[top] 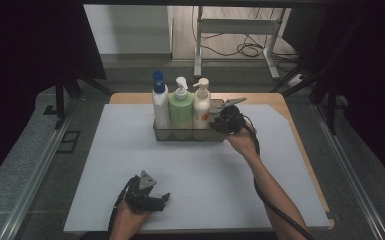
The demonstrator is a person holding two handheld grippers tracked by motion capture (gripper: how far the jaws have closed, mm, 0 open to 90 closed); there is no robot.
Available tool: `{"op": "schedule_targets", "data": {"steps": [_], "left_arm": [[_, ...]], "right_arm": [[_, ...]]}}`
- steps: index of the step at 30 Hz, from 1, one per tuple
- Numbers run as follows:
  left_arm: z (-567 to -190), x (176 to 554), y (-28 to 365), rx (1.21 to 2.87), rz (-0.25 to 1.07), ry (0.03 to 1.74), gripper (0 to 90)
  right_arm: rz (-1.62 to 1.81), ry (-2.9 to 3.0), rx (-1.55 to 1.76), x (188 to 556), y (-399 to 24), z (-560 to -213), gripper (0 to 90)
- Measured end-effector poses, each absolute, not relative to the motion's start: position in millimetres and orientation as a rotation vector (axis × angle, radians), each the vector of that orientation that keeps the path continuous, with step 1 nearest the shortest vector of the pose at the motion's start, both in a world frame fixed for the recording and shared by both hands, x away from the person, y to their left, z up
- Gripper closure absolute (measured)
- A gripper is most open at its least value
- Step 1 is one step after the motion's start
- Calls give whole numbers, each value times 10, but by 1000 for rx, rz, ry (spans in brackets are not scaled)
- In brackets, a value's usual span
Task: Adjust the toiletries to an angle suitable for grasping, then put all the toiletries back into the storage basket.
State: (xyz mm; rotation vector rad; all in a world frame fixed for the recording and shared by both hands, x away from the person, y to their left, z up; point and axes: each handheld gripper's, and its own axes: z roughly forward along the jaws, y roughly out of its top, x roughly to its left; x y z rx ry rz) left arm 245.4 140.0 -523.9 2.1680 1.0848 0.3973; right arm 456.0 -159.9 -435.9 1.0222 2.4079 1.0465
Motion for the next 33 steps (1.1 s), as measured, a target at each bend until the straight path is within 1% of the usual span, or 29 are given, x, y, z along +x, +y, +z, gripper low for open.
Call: {"op": "schedule_targets", "data": {"steps": [10,17,27,33], "left_arm": [[-5238,2453,1400,2169,397,1085,120],[-5238,2454,1400,2170,398,1084,120],[-5242,2453,1396,2162,399,1088,120],[-5241,2452,1394,2160,397,1089,120]], "right_arm": [[1057,2404,1030,4505,-1672,-4349,529],[1065,2403,1016,4450,-1700,-4348,483],[1093,2391,993,4339,-1746,-4256,376],[1096,2393,976,4271,-1782,-4209,332]]}}
